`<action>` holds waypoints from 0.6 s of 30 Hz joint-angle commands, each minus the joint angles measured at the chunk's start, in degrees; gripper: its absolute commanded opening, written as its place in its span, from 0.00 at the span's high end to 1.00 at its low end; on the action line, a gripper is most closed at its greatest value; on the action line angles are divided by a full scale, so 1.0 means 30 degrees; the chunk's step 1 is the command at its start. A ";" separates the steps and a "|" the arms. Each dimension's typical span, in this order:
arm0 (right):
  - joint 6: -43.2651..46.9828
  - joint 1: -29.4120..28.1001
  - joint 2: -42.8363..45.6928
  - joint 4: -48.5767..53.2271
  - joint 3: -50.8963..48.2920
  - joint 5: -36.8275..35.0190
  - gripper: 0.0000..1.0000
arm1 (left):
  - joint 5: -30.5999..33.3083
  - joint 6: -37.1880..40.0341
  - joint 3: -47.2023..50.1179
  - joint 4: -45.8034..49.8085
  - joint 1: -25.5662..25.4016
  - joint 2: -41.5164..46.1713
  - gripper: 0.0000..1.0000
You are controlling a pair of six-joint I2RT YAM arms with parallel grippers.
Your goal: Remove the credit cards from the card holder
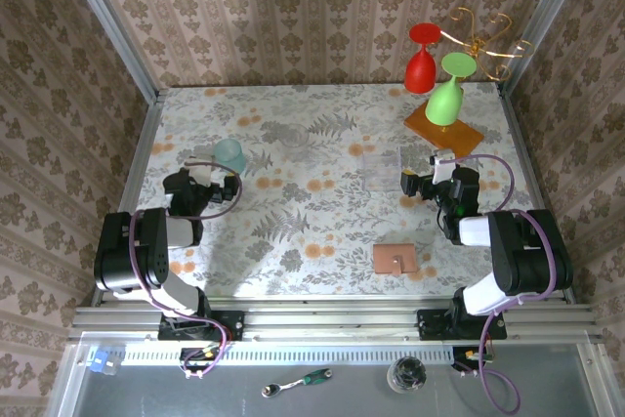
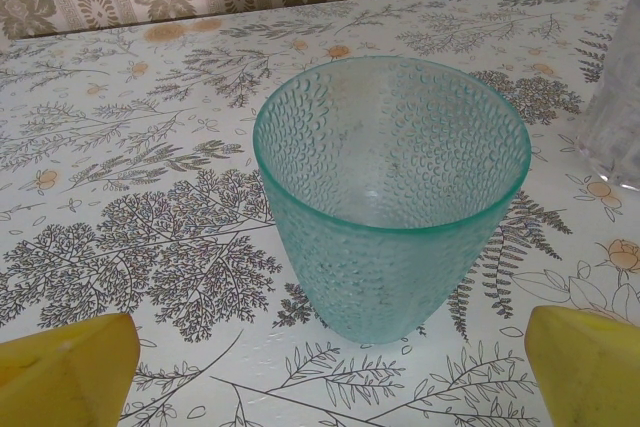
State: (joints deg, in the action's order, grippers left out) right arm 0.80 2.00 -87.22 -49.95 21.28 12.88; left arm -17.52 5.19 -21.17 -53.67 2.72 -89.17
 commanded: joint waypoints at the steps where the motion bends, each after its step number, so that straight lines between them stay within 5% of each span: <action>1: -0.0235 0.0068 0.0267 0.0348 0.0535 -0.0240 0.00 | 0.0224 -0.0092 0.0055 -0.0711 0.0089 -0.0034 0.00; 18: 0.0244 -0.0343 0.3438 0.6816 0.2443 -0.1082 0.00 | 0.4058 -0.0182 0.0560 0.1401 -0.0907 0.3481 0.00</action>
State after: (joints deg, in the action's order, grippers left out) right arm 0.49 1.43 -80.09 -35.22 26.65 11.60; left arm -8.60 5.19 -19.97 -51.66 0.30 -81.71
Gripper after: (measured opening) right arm 0.999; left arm 0.999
